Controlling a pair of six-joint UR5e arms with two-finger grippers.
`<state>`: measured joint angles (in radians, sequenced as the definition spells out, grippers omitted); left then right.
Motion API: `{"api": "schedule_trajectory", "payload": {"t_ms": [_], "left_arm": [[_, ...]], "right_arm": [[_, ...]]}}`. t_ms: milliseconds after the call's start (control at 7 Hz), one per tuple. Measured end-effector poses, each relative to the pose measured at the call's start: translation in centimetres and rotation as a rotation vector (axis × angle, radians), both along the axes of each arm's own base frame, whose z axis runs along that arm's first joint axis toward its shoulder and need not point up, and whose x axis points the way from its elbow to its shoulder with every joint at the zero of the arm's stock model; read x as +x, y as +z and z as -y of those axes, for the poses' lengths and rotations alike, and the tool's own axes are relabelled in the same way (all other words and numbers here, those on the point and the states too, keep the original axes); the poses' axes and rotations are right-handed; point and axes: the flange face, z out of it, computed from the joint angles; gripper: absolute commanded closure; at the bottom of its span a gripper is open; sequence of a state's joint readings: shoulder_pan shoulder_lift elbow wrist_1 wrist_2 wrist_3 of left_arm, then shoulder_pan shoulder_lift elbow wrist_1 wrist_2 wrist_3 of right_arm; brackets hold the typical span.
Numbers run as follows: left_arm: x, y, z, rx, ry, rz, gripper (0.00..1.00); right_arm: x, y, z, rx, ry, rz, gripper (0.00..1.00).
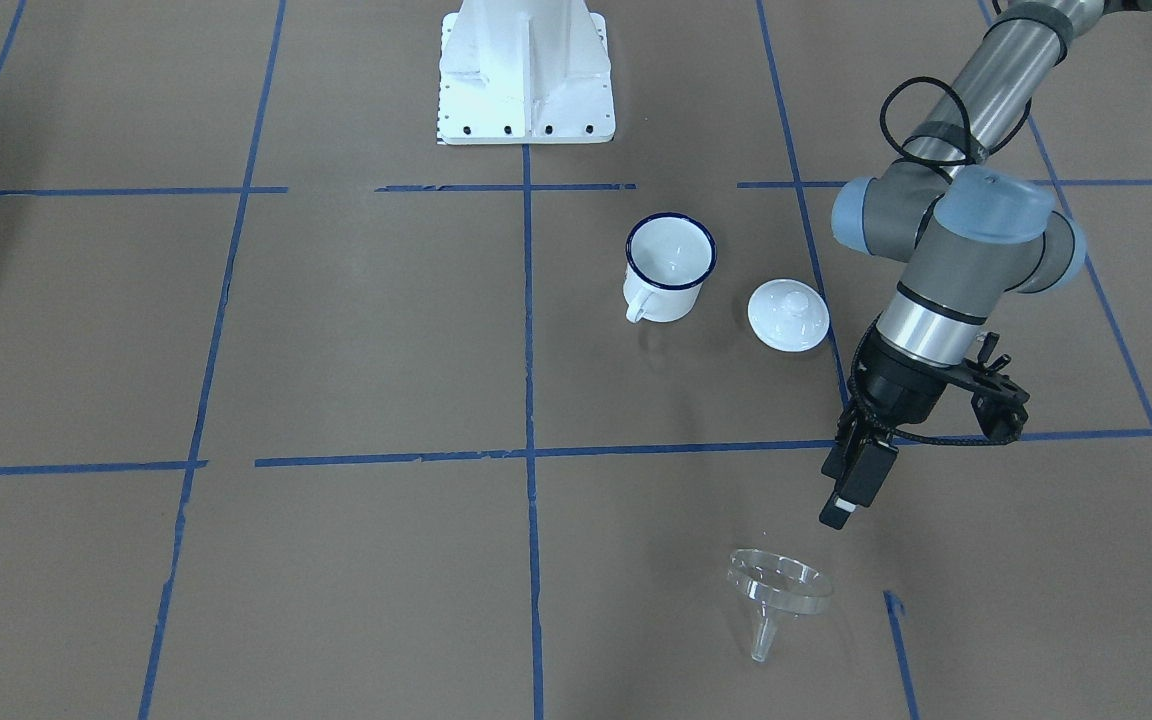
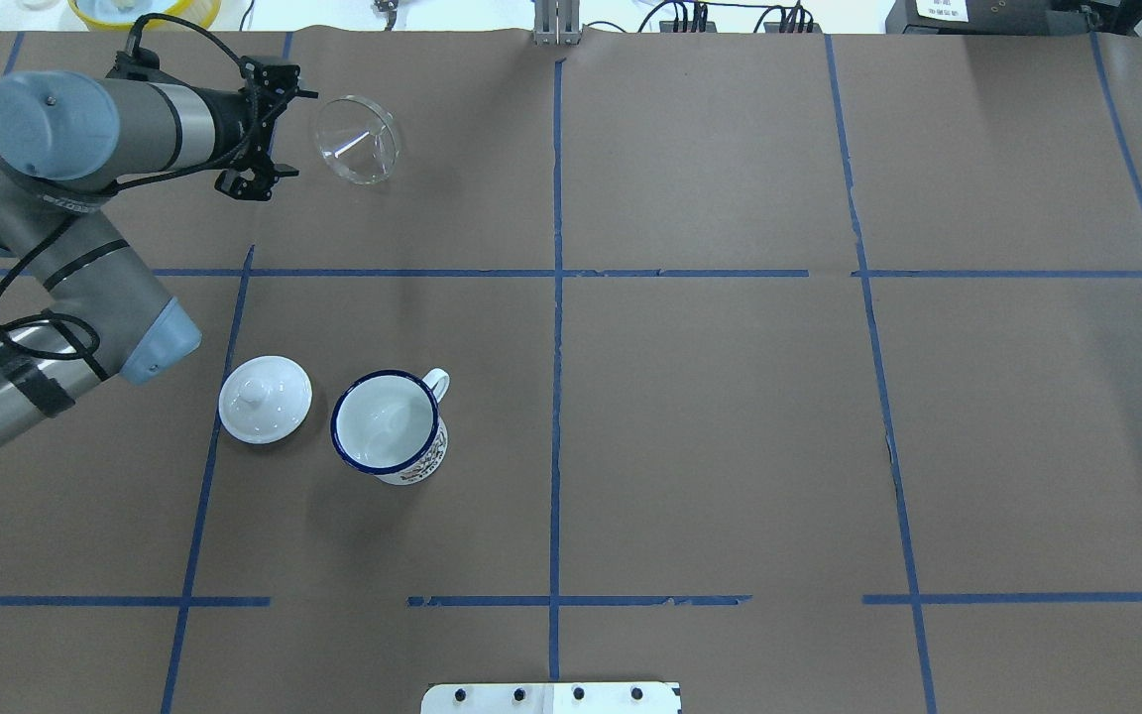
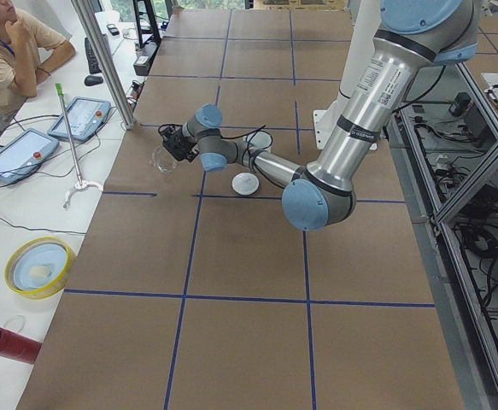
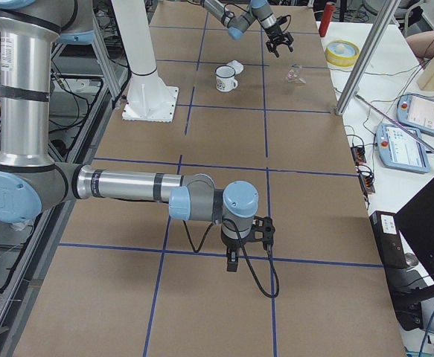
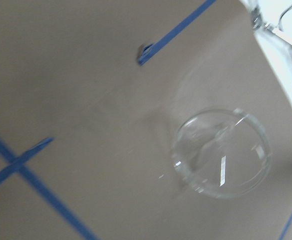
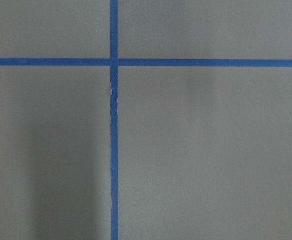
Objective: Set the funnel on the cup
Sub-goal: 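Move the left gripper to the glass funnel farther from the robot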
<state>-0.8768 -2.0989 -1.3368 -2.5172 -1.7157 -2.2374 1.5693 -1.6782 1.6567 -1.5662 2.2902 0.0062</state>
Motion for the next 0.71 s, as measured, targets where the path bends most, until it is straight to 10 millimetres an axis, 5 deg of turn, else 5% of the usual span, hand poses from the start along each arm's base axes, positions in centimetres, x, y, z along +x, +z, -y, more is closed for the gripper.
{"api": "schedule_trajectory", "payload": {"t_ms": [286,714], "left_arm": [[2.0,-1.3,2.7,-0.040,-0.122,-0.081,0.00],[5.1,-0.5,3.5,-0.060,-0.191,-0.124,0.01]], "right_arm": [[0.0,0.0,0.0,0.000,0.000,0.000,0.00],[0.0,0.0,0.0,0.000,0.000,0.000,0.00]]}}
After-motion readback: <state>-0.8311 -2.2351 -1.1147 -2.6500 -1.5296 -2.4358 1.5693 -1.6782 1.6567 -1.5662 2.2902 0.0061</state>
